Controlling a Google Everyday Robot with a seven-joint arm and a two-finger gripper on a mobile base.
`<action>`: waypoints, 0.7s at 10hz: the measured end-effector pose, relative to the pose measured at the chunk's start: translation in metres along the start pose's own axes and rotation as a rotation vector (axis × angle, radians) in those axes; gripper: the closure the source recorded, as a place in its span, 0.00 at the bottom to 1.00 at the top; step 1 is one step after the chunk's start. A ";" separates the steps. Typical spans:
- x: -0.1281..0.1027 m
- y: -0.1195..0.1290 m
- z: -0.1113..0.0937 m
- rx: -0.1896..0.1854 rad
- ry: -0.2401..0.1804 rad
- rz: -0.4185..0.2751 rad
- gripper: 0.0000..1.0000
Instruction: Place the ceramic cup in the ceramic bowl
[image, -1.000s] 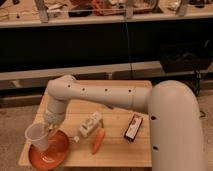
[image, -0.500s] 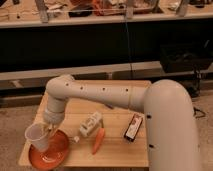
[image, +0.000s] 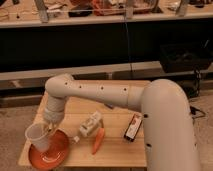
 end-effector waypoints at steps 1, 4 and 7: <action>0.000 -0.001 0.000 -0.003 -0.002 0.001 1.00; 0.003 -0.001 -0.001 -0.012 -0.005 0.004 1.00; 0.005 -0.001 -0.001 -0.020 -0.007 0.008 1.00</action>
